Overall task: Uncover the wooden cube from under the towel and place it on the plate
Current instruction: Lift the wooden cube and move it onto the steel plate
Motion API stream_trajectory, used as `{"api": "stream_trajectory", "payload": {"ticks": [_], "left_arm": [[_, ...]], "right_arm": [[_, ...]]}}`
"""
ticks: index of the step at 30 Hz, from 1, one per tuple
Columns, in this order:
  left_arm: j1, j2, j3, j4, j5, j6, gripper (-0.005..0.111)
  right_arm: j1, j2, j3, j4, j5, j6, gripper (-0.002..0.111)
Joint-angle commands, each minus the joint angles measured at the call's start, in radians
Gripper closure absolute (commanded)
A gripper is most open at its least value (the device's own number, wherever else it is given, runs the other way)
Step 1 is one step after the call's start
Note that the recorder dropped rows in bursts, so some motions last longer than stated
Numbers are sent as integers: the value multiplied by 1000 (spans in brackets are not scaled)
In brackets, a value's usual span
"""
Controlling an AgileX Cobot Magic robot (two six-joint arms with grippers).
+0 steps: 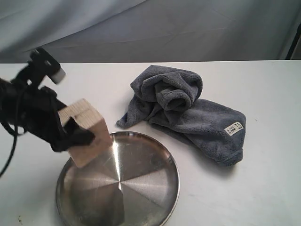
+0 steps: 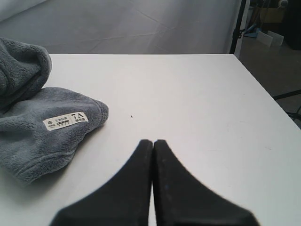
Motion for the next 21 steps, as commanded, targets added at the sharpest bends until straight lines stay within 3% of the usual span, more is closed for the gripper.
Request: {"api": "stream_trajectory", "payload": {"ticks": [1, 4, 15, 19, 21], "left_arm": [[-196, -5, 105, -37, -212, -47, 107], [-233, 31, 113, -57, -263, -55, 107], [-233, 152, 113, -132, -265, -39, 105], [-233, 152, 113, -250, -258, 88, 89], [-233, 152, 113, -303, -227, 157, 67]], "right_arm": [[1, -6, 4, 0, -4, 4, 108], [1, -6, 4, 0, -4, 4, 108], [1, -6, 4, 0, -4, 4, 108], [1, -6, 4, 0, -4, 4, 108], [1, -6, 4, 0, -4, 4, 108]]}}
